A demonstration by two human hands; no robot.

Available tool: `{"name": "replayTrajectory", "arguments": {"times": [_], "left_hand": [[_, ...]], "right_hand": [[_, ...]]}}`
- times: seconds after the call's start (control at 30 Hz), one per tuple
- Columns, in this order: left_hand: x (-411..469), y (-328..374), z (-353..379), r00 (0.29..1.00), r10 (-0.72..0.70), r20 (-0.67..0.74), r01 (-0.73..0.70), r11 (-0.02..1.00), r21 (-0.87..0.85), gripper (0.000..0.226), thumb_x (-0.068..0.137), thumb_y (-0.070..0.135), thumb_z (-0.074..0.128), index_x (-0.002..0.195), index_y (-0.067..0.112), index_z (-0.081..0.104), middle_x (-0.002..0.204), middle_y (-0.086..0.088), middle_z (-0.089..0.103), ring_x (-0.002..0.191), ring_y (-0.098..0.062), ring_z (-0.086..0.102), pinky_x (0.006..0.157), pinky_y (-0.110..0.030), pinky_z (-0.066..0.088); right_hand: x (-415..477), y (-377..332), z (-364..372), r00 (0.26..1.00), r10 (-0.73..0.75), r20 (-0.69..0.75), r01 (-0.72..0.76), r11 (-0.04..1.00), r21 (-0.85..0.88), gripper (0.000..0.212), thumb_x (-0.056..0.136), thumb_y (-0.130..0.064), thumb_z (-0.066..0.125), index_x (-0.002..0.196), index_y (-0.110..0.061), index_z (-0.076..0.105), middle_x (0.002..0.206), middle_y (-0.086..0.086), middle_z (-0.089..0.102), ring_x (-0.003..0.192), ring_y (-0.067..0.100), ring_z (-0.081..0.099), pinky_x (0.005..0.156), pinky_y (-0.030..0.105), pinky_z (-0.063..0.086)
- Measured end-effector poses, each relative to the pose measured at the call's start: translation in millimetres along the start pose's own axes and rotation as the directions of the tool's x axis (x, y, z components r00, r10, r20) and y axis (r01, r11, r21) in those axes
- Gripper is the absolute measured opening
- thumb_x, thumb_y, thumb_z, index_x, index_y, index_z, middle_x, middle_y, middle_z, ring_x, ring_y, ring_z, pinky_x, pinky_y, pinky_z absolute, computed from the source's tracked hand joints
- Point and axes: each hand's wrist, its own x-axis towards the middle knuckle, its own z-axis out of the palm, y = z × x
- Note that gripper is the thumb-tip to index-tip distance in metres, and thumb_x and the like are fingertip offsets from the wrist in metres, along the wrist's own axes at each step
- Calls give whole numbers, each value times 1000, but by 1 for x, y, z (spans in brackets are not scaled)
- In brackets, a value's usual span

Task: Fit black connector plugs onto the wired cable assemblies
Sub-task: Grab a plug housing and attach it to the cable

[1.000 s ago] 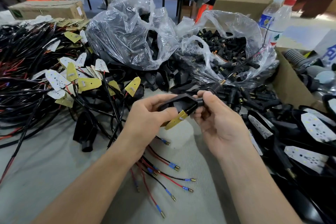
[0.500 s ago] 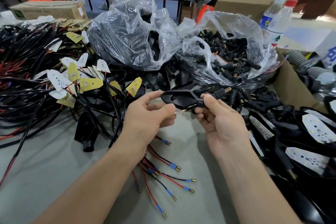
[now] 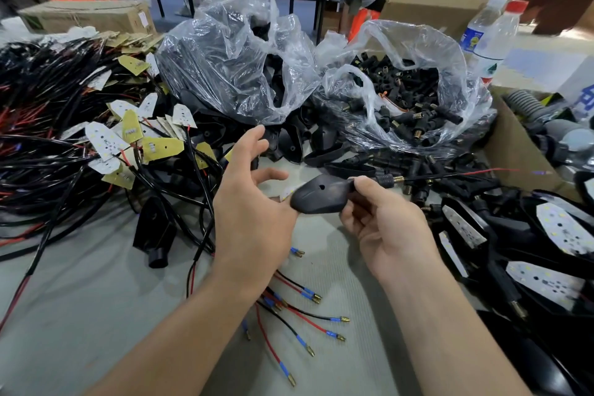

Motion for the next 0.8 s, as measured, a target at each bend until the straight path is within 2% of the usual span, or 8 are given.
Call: {"name": "replayTrajectory", "arguments": {"times": [0.13, 0.23, 0.33, 0.4, 0.5, 0.6, 0.7, 0.8], "left_hand": [[5, -7, 0, 987, -158, 17, 159, 985, -63, 93, 72, -9, 81, 146, 34, 45, 114, 16, 66, 91, -3, 72, 66, -16, 57], [7, -8, 4, 916, -389, 100, 401, 893, -203, 79, 79, -3, 80, 143, 32, 47, 85, 6, 76, 66, -15, 75, 57, -27, 61], [7, -7, 6, 830, -499, 249, 557, 765, -324, 58, 84, 6, 81, 135, 17, 56, 62, -4, 70, 47, -17, 65, 46, -25, 53], [7, -6, 5, 817, -490, 303, 573, 743, -345, 51, 83, 7, 82, 130, 16, 62, 62, -6, 68, 46, -16, 62, 46, -24, 51], [4, -2, 3, 871, -408, 275, 476, 838, -265, 55, 85, 4, 80, 133, 21, 61, 64, -7, 69, 50, -20, 66, 49, -25, 53], [2, 1, -1, 964, -175, 202, 187, 982, -42, 59, 83, 11, 80, 132, 37, 61, 68, 3, 73, 55, -14, 69, 56, -21, 55], [1, 5, -7, 983, 33, 182, -61, 987, 148, 60, 80, 19, 83, 128, 47, 61, 78, 24, 74, 72, -2, 70, 73, -11, 51], [2, 7, -10, 985, 90, 144, -121, 967, 222, 57, 79, 26, 84, 126, 49, 62, 82, 32, 71, 76, 0, 68, 77, -15, 50]], "right_hand": [[-1, -1, 0, 998, 40, 51, -37, 998, -55, 11, 92, -7, 70, 97, 2, 67, 70, 10, 71, 54, 15, 63, 48, 20, 52], [-2, 2, 2, 999, 3, 50, 1, 998, -67, 16, 92, -8, 72, 98, 5, 65, 66, 10, 71, 51, 14, 64, 46, 19, 51], [-2, 4, 2, 996, -79, -50, 76, 995, -59, 22, 90, -12, 76, 101, 4, 65, 62, 8, 67, 48, 12, 61, 44, 18, 49], [0, 3, 2, 982, -129, -137, 120, 990, -74, 19, 88, -13, 79, 92, 0, 66, 59, 6, 65, 45, 11, 59, 42, 17, 46], [1, 1, 0, 970, -155, -188, 132, 983, -130, 20, 87, -16, 80, 80, -4, 65, 56, 7, 64, 41, 12, 55, 38, 19, 40], [3, 0, -2, 968, -152, -200, 110, 972, -209, 24, 88, -20, 79, 78, -5, 64, 55, 8, 65, 40, 13, 54, 37, 20, 37], [3, -2, -3, 975, -143, -173, 100, 968, -232, 23, 88, -20, 79, 76, -6, 64, 55, 8, 65, 40, 13, 53, 37, 20, 36], [1, -3, -3, 982, -102, -157, 65, 972, -227, 20, 87, -18, 79, 76, -7, 65, 53, 5, 62, 38, 11, 50, 35, 18, 33]]}}
